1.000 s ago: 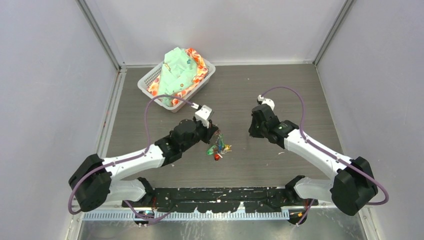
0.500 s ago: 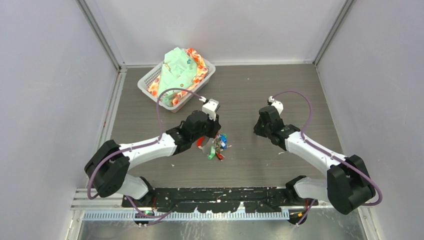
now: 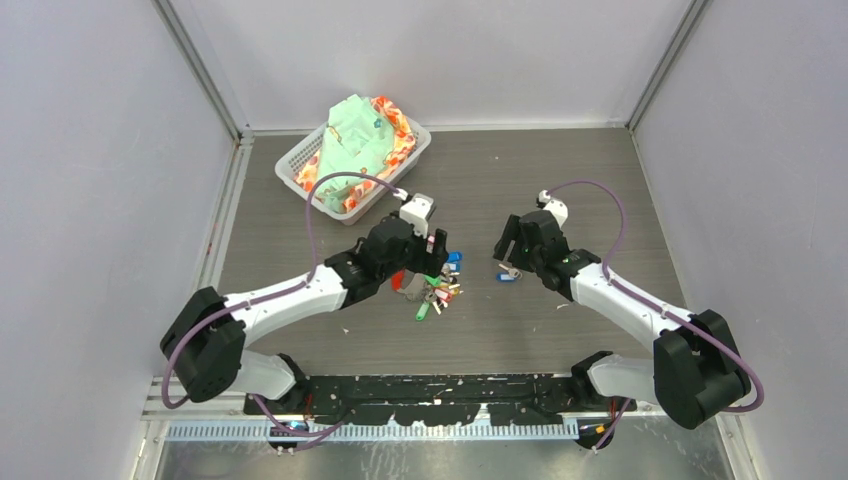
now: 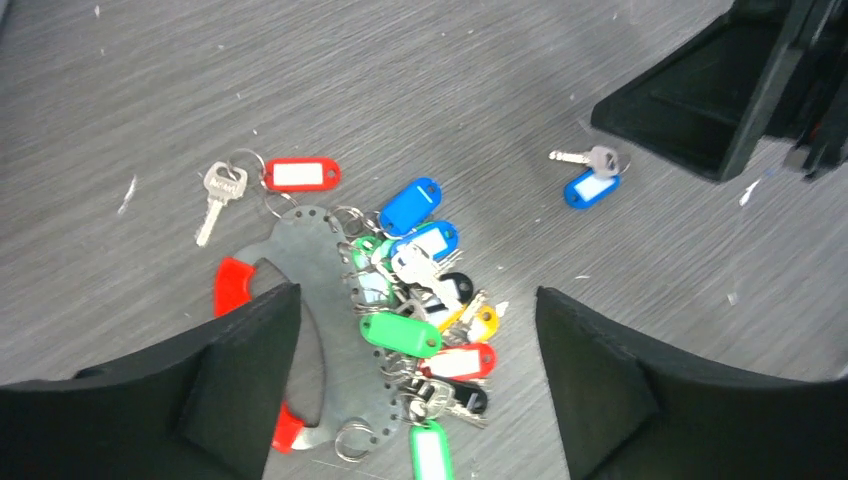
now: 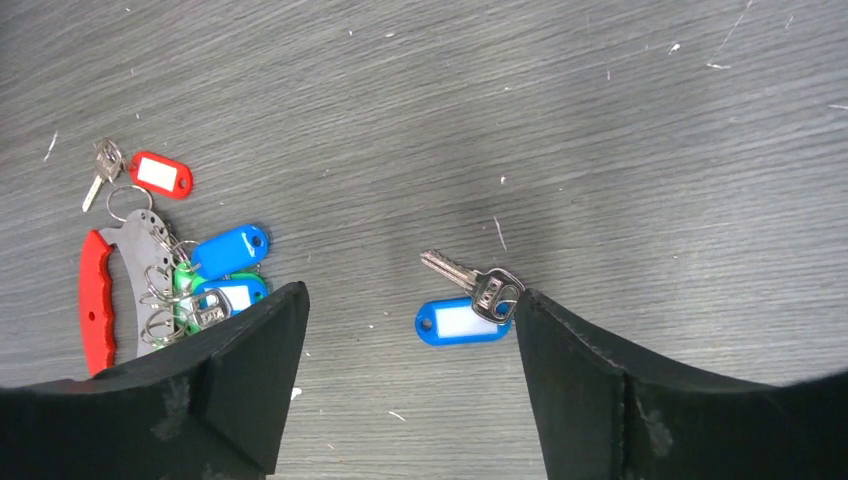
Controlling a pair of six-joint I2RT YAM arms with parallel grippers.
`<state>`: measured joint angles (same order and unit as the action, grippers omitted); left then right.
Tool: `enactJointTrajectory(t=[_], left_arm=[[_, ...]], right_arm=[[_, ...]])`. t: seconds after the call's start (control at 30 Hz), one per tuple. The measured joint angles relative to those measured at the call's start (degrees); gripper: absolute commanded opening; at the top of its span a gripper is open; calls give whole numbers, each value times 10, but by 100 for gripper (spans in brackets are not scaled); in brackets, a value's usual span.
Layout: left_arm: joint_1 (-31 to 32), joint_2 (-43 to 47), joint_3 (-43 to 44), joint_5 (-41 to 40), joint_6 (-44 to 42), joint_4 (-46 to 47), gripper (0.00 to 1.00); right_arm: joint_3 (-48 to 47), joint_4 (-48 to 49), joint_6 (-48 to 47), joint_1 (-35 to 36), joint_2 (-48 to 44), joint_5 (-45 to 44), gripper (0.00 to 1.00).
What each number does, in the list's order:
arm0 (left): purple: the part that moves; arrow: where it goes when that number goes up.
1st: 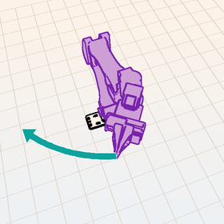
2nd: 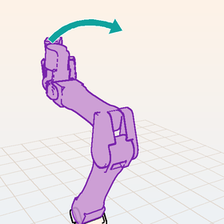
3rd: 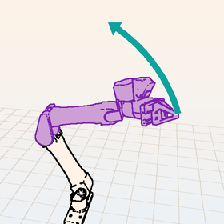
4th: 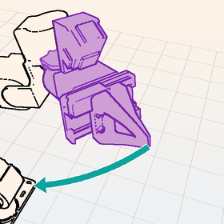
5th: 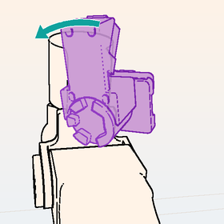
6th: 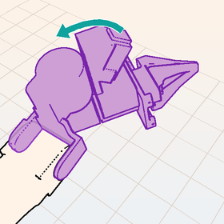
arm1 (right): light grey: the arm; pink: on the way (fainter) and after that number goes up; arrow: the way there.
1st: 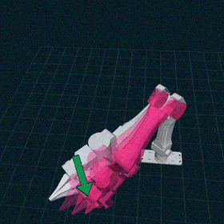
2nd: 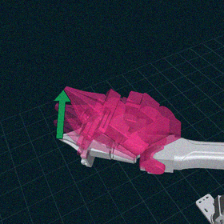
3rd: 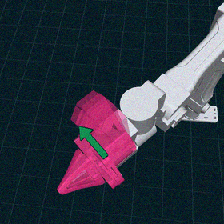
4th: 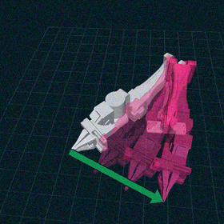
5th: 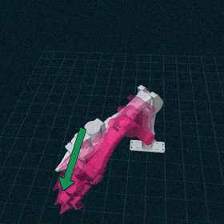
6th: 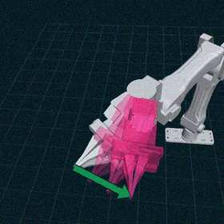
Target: Remove the keys from the keyring
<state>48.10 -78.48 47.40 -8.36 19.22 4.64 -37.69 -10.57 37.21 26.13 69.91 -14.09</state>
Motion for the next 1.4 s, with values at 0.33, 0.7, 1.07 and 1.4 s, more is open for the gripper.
enactJointTrajectory(t=[0.33,0.7,1.07,1.4], left_arm=[[-25,50,39,-5,32,-112,100],[-32,69,102,-38,85,-251,100],[-32,70,103,-67,91,-287,100],[-32,70,103,-67,91,-289,100]], right_arm=[[-31,-55,-5,0,-33,-8,100],[-53,-67,-6,0,-128,-51,100],[-55,-85,-6,0,-151,-69,100],[-56,-89,-6,0,-148,-69,100]])
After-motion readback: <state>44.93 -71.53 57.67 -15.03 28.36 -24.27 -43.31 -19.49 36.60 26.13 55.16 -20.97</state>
